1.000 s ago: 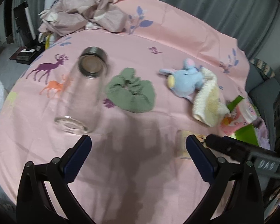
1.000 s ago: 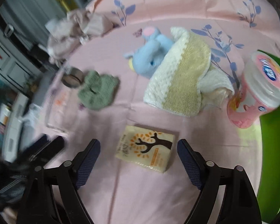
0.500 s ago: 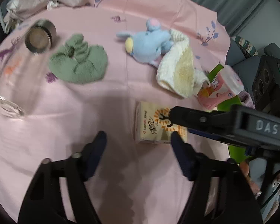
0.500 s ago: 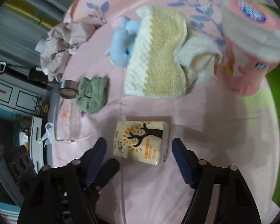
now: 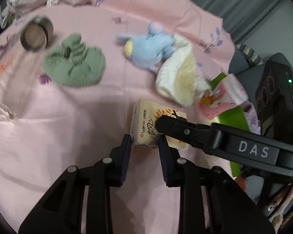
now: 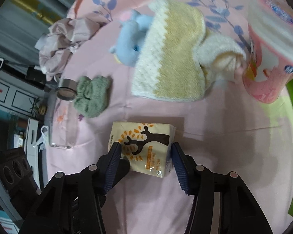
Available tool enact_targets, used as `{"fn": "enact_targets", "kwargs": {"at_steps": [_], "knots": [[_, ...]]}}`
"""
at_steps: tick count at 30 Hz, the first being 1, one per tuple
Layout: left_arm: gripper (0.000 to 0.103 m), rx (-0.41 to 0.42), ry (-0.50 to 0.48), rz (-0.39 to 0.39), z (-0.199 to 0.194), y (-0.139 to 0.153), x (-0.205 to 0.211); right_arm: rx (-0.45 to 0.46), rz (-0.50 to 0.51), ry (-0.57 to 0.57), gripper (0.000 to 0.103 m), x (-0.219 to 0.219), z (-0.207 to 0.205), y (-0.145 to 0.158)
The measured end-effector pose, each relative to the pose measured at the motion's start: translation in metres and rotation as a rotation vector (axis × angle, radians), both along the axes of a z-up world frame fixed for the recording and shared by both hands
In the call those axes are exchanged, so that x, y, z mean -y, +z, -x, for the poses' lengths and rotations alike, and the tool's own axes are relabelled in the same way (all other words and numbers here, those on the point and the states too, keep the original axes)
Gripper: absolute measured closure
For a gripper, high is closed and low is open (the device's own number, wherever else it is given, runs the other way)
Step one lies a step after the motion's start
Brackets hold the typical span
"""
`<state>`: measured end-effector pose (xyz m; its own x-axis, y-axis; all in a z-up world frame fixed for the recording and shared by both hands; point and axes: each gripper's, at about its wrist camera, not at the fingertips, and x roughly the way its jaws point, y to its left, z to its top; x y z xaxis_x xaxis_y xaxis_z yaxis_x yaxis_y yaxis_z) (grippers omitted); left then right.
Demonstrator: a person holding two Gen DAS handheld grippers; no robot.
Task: Organize soft objects
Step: 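Carry the tissue packet into the green box and open the right tool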
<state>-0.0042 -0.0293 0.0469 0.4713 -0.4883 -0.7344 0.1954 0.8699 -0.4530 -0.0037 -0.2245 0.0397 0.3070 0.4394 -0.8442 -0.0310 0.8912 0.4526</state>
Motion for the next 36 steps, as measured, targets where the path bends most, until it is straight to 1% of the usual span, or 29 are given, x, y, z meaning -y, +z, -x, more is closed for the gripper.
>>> {"fn": "enact_targets", "kwargs": {"at_steps": [3, 5, 10, 15, 17, 18, 22, 26, 32, 36], "knots": [[0.078, 0.062, 0.001, 0.021, 0.007, 0.016, -0.003, 0.071, 0.0, 0.002, 0.047, -0.001, 0.008, 0.02], [0.078, 0.092, 0.004, 0.037, 0.012, 0.024, -0.002, 0.122, 0.019, 0.002, 0.047, -0.002, 0.015, 0.035], [0.078, 0.17, -0.003, 0.071, 0.025, 0.048, 0.001, 0.259, 0.123, 0.005, 0.047, -0.011, 0.035, 0.074], [0.078, 0.218, -0.037, 0.136, 0.034, 0.068, 0.006, 0.346, 0.175, -0.002, 0.047, -0.007, 0.053, 0.105], [0.078, 0.229, -0.06, 0.148, 0.036, 0.076, 0.012, 0.378, 0.196, -0.013, 0.047, -0.003, 0.061, 0.116], [0.078, 0.25, -0.076, 0.147, 0.038, 0.082, 0.018, 0.395, 0.205, -0.024, 0.047, 0.001, 0.065, 0.122], [0.078, 0.287, -0.131, 0.145, 0.044, 0.096, 0.037, 0.438, 0.217, -0.061, 0.047, 0.018, 0.077, 0.14], [0.078, 0.305, -0.181, 0.167, 0.045, 0.103, 0.057, 0.465, 0.212, -0.116, 0.047, 0.043, 0.085, 0.153], [0.078, 0.303, -0.269, 0.176, 0.044, 0.109, 0.1, 0.466, 0.221, -0.221, 0.047, 0.084, 0.094, 0.16], [0.078, 0.304, -0.323, 0.155, 0.044, 0.111, 0.13, 0.464, 0.203, -0.288, 0.047, 0.114, 0.1, 0.161]]}}
